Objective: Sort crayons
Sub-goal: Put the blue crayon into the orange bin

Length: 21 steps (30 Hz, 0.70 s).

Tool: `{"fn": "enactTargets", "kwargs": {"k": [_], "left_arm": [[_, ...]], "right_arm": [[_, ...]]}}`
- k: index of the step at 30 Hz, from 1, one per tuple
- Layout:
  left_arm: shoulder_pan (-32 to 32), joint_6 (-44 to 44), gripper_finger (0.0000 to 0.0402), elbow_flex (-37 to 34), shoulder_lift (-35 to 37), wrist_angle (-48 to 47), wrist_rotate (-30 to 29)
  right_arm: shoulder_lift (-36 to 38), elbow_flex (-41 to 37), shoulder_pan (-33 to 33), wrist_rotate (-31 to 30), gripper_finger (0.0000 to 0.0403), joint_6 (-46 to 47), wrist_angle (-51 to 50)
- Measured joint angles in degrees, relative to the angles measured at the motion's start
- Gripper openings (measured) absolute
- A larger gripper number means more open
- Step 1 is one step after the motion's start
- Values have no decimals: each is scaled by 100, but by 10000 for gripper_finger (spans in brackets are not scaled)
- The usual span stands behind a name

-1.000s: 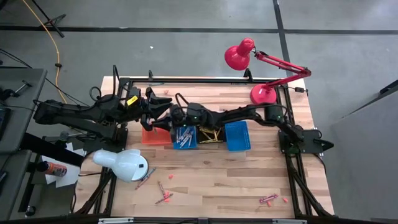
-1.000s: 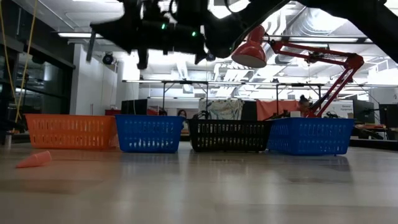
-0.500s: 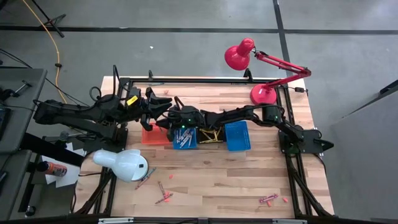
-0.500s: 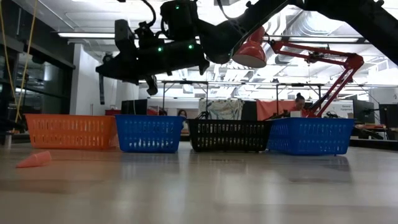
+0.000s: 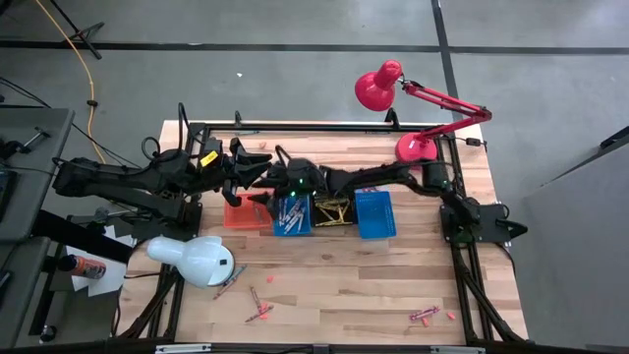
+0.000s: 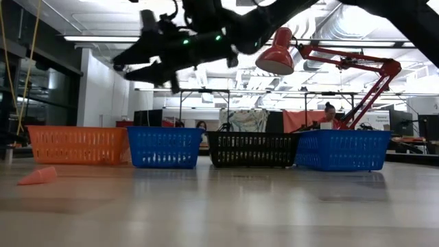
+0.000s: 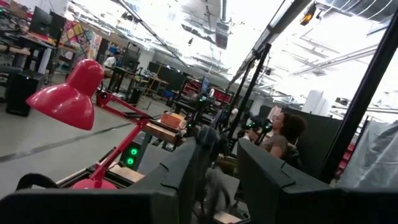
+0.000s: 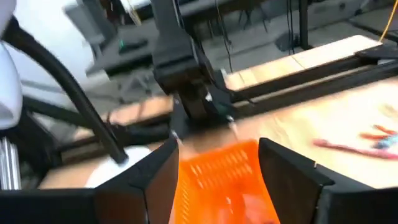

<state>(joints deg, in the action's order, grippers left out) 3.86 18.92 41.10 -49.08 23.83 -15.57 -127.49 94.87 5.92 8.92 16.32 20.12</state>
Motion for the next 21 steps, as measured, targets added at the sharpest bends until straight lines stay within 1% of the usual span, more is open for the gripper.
{"fn": "enactTargets", "kwargs": {"k": [2,5,9,11,13,15,19,21], "left_arm": [[-2,-4,102,0,0,4,-4],[-4,-4,102,0,0,-8,-20],[-4,-3,102,-2,0,-22,-20],[-4,-2,102,-2,1,-10,-17],[-4,-3,102,-2,2,-24,-15],[-7,-3,102,-2,2,-35,-15],[-9,-2,102,-2,2,-46,-17],[-9,-4,102,-2,2,-47,-19]], "right_arm": [[262,2,116,218,216,-331,-692],[721,2,269,483,216,-905,-2147],[1338,-71,327,567,210,-1706,-4179],[1643,-370,309,571,206,-2023,-4933],[2032,-962,295,571,202,-2102,-5162],[2564,-1761,290,571,198,-1876,-5096],[3890,-3540,216,521,191,-888,-4423],[4650,-4316,93,271,188,-356,-4063]]}}
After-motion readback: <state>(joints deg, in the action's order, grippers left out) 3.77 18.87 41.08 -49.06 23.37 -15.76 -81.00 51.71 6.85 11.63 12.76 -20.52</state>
